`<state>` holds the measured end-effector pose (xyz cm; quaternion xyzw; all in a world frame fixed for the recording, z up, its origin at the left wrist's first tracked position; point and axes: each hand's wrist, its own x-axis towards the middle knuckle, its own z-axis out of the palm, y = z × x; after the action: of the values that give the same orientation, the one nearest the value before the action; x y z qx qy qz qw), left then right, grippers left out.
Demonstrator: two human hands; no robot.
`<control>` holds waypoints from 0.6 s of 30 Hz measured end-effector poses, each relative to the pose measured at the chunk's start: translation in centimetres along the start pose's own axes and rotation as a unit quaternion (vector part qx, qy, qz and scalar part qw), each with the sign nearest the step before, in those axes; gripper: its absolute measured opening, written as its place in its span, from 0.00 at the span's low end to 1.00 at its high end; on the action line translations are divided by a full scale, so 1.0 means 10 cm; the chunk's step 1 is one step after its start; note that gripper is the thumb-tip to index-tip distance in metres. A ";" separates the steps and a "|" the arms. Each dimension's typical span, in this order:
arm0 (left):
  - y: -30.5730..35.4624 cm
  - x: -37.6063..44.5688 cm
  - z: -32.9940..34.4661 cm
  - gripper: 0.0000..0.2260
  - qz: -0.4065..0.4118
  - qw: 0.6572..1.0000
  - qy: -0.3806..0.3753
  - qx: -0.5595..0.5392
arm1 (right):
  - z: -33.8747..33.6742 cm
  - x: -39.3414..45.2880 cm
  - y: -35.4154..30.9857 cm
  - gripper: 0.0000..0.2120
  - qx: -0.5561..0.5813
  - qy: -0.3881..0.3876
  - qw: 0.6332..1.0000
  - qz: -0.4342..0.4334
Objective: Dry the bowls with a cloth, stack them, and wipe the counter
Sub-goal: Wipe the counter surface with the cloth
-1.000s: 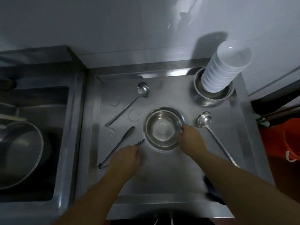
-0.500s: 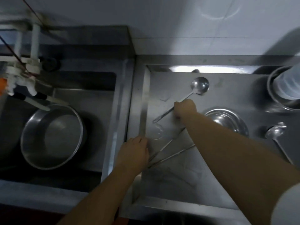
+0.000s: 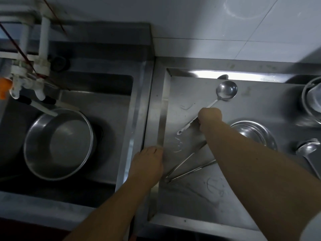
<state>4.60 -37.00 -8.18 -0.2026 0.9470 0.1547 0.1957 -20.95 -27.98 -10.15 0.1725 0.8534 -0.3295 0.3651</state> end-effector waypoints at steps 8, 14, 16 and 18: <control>0.38 0.06 -0.10 0.18 0.033 0.999 -0.020 0.035 | -0.74 -0.08 0.35 0.13 -0.159 0.049 0.983 -0.072; 0.94 0.04 -0.14 0.13 0.048 0.995 -0.015 0.092 | -1.37 -0.06 1.16 0.08 -0.031 0.131 0.985 -0.106; 1.17 0.02 -0.12 0.12 0.054 0.994 -0.014 0.095 | -1.60 -0.08 1.53 0.05 -0.067 0.128 0.979 -0.145; 1.42 0.00 -0.07 0.12 0.064 0.994 -0.012 0.090 | -1.87 -0.12 1.89 0.04 -0.065 0.118 0.977 -0.163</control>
<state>-1.94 -24.94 -4.51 -0.1214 0.9656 0.0830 0.2144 -19.57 -1.54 -7.87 0.0450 0.9268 -0.3056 0.2138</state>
